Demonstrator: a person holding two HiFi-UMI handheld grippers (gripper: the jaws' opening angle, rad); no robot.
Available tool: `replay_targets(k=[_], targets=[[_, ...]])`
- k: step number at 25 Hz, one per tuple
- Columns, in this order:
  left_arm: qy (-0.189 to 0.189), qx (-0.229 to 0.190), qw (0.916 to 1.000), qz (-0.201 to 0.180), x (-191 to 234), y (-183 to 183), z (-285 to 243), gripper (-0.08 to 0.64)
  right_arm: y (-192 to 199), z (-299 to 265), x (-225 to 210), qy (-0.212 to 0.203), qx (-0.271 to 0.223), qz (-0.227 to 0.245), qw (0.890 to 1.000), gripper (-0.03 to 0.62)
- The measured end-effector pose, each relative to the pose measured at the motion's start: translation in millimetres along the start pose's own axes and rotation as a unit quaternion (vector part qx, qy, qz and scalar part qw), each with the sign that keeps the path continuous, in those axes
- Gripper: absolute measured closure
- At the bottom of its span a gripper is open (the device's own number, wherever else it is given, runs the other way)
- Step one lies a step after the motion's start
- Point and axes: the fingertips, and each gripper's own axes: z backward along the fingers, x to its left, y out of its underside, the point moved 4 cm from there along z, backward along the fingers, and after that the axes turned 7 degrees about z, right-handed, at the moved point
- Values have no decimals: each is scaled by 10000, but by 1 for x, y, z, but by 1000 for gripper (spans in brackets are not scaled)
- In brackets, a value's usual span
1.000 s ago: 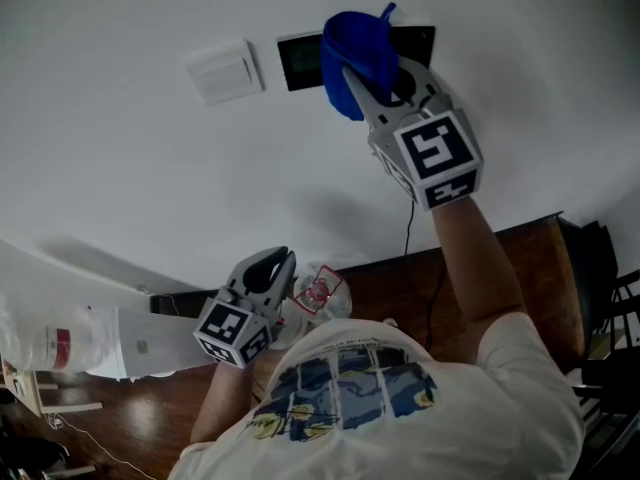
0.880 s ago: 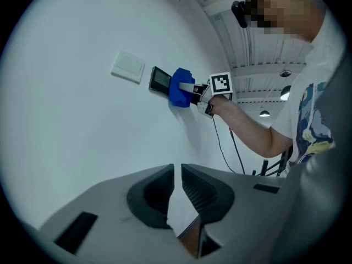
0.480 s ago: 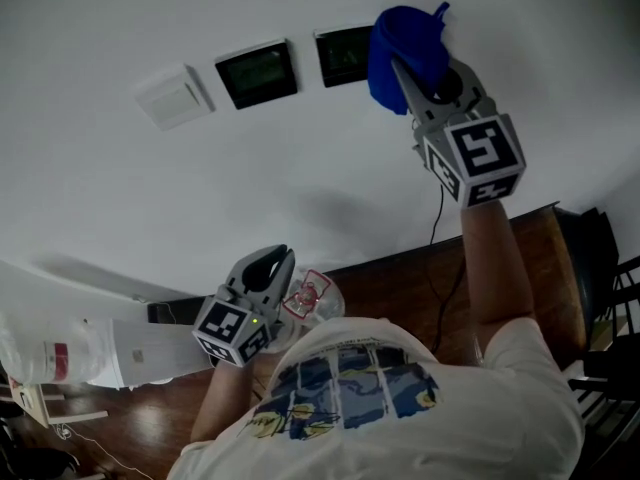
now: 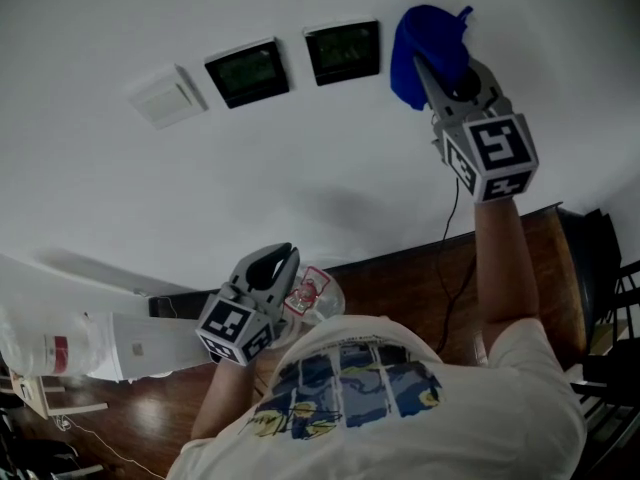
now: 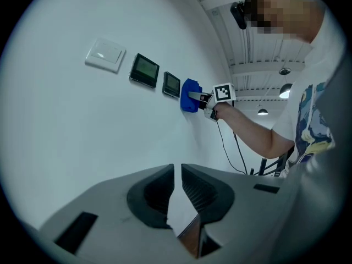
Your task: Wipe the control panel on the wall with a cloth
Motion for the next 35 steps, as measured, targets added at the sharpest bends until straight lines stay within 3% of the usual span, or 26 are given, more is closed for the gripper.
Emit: replay_targets(k=[5,8,12,19,25,35], targets=[[21,29,10000,-9,3,3,16,542,-40,33,32,-28,-328,63,9994,543],[-44,61,10000,-4,11,7,31,543,-73,29,84,-647,-640,45,9958,543],[-92,-15,10000,34,15,12,54,541,-98,5,154,-1238,-627,51,9903,543],[-256,-95,9996,113,33,24,99,541,-129,-57,206,-1294,-973,-90,9868,543],[-290,-51,9994,179,45,32,120,543,-126,-87,215,-1148,-717,-50,9908,542],[-75,27,9997,228,43,33,98,541,-103,-69,164,-787,-510,36,9956,543]])
